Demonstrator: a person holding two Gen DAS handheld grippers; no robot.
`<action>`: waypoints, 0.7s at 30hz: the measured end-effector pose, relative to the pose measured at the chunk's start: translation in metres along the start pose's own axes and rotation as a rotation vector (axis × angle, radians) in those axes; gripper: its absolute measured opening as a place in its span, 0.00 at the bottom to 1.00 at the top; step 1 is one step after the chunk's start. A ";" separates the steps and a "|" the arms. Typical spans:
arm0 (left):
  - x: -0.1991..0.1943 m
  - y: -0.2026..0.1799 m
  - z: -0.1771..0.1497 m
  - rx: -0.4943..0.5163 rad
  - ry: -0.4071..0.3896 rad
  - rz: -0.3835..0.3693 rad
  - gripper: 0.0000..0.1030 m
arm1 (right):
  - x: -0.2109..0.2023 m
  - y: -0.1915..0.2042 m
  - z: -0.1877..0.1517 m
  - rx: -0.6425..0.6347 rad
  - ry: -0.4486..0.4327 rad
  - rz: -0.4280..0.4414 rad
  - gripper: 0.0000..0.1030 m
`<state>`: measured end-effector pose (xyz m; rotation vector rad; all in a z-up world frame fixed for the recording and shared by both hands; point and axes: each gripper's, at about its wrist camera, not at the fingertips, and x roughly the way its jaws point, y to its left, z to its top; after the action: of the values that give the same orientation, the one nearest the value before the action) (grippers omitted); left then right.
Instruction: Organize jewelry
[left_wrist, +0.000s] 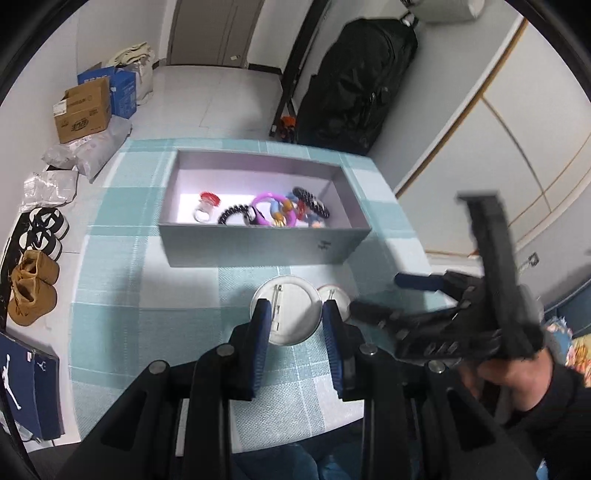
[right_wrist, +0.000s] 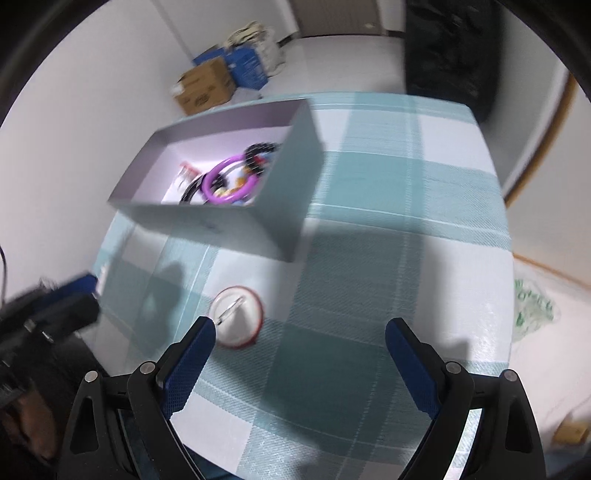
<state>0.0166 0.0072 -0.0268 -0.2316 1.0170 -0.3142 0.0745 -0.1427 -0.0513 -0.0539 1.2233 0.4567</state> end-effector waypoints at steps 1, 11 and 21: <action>-0.003 0.002 0.003 -0.010 -0.013 0.002 0.22 | 0.003 0.006 0.000 -0.026 0.007 -0.005 0.91; -0.021 0.036 0.011 -0.113 -0.064 -0.007 0.22 | 0.023 0.052 0.002 -0.212 0.024 -0.091 0.82; -0.027 0.043 0.012 -0.128 -0.080 -0.011 0.22 | 0.023 0.068 -0.004 -0.312 0.002 -0.114 0.57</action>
<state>0.0203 0.0573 -0.0136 -0.3632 0.9581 -0.2478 0.0523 -0.0754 -0.0596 -0.3888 1.1356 0.5444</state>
